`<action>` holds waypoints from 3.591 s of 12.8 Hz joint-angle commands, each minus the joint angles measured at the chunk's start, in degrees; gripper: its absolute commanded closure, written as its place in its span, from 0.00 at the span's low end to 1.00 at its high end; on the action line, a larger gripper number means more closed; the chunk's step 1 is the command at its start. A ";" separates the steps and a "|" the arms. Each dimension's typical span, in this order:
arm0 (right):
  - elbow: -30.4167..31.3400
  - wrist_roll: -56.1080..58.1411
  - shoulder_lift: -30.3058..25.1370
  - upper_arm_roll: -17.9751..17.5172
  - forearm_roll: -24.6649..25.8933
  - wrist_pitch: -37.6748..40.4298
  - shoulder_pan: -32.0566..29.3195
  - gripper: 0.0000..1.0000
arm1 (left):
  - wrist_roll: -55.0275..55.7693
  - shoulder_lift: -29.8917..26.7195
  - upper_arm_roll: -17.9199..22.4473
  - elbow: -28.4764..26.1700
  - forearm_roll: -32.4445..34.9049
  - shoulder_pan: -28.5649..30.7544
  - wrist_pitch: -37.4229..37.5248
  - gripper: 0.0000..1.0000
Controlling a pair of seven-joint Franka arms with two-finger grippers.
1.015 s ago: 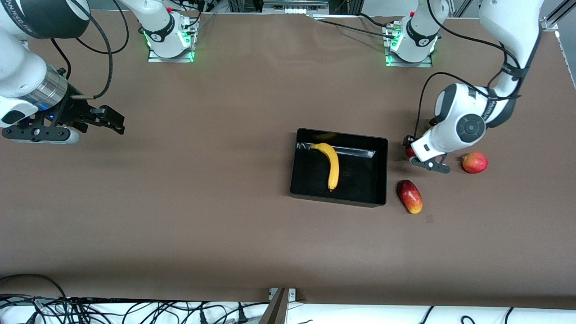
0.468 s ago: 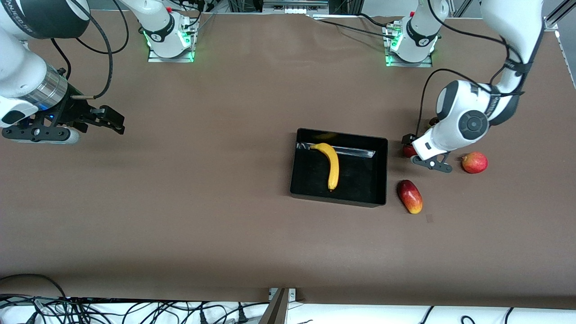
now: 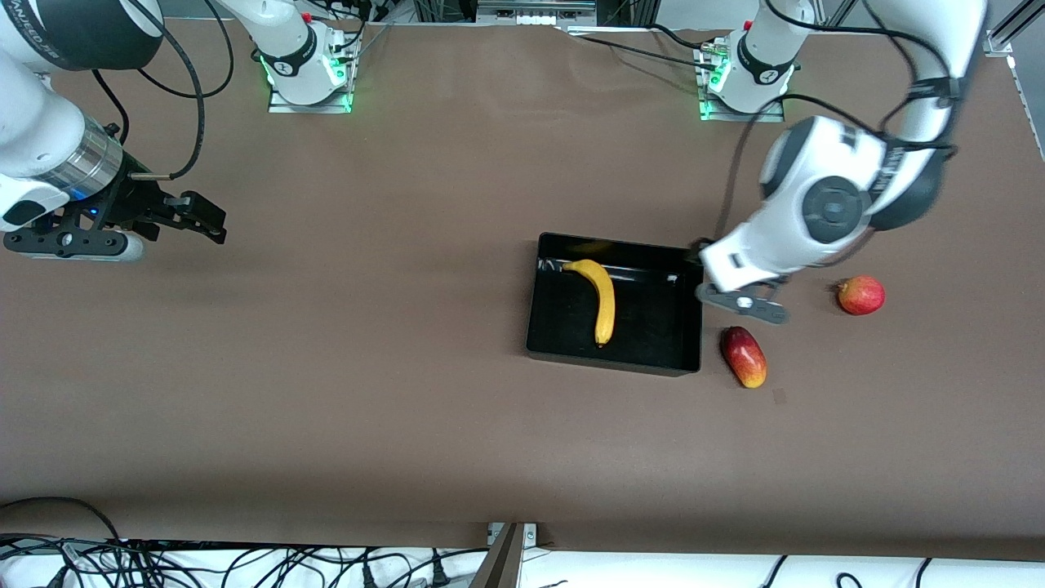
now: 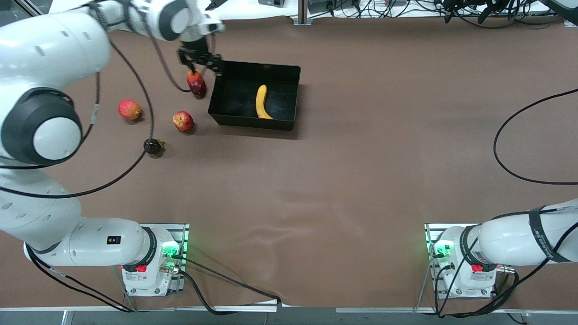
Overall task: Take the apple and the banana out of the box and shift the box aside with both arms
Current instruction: 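Lift the apple out and set it beside the mangosteen, opening the left gripper, then lower the left gripper into the tray and grasp the yellow banana, then carry the banana out and set it beside the mango, opening the left gripper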
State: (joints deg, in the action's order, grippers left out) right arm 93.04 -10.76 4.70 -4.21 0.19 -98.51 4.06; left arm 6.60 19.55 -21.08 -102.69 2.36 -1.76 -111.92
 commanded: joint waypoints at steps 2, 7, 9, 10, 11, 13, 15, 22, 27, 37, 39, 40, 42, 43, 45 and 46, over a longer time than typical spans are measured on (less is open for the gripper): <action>-0.67 -0.05 -0.04 -0.27 0.78 0.60 -0.11 0.00 | 15.86 11.02 0.25 6.80 2.89 -9.56 -5.56 0.00; -0.66 -0.05 0.05 -0.27 0.78 0.60 -0.11 0.00 | 24.93 18.84 0.43 6.09 5.73 -13.26 -15.33 0.00; -0.67 -0.05 0.05 -0.27 0.78 0.60 -0.11 0.00 | 26.61 20.43 0.25 5.92 11.84 -13.27 -16.22 0.00; -0.66 -0.05 0.05 -0.27 0.78 0.60 -0.11 0.00 | 28.10 21.04 0.16 6.01 13.36 -13.27 -16.48 0.00; -0.75 -0.05 -0.04 -0.27 0.78 0.60 -0.11 0.00 | 28.72 21.57 0.16 5.92 13.46 -13.27 -18.31 0.00; -0.67 -0.05 -0.04 -0.27 0.78 0.60 -0.11 0.00 | 28.90 21.84 0.16 5.04 13.46 -13.18 -19.91 0.47; -0.66 -0.13 -0.04 -0.27 0.78 0.60 -0.11 0.00 | 28.82 21.75 0.08 4.86 13.46 -13.00 -19.74 0.96; -0.75 -0.05 -0.04 -0.27 0.78 0.60 -0.11 0.00 | 28.20 16.49 -0.45 8.01 11.10 -10.98 -12.30 1.00; -0.75 -0.05 -0.04 -0.27 0.78 0.68 -0.11 0.00 | 28.11 16.04 -0.36 22.67 7.67 -8.97 8.25 1.00; -0.75 -0.05 -0.04 -0.62 0.69 0.07 0.16 0.00 | -6.58 20.26 0.43 20.02 14.34 20.72 6.77 1.00; -0.75 0.56 0.13 -0.71 0.26 -0.63 0.24 0.00 | -10.63 20.17 0.43 13.24 14.34 23.72 -2.56 1.00; -0.75 0.74 0.22 -0.71 0.17 -0.63 0.24 0.00 | -10.91 20.17 0.43 10.78 14.34 24.78 -5.56 1.00; -0.75 0.74 1.36 -0.88 0.08 -0.63 0.59 0.00 | -10.91 20.17 0.43 7.25 14.34 25.23 -9.96 0.98; -0.75 1.01 1.80 -0.80 0.08 -0.46 1.90 0.00 | -10.91 20.26 0.43 6.71 14.34 25.32 -11.03 0.84; -0.32 0.92 3.03 -0.80 0.25 1.55 5.50 0.00 | -10.91 20.09 0.51 6.80 14.34 25.32 -10.60 0.00; -0.66 0.75 2.95 -0.80 0.60 3.39 6.56 0.00 | -10.65 19.47 0.34 6.97 14.34 24.88 -9.90 0.00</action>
State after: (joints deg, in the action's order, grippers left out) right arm 93.10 -10.19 7.30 -5.15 0.16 -97.76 8.16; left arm -3.64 41.70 -20.07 -94.14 15.44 22.79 -122.28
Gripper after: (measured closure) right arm 0.000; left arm 0.493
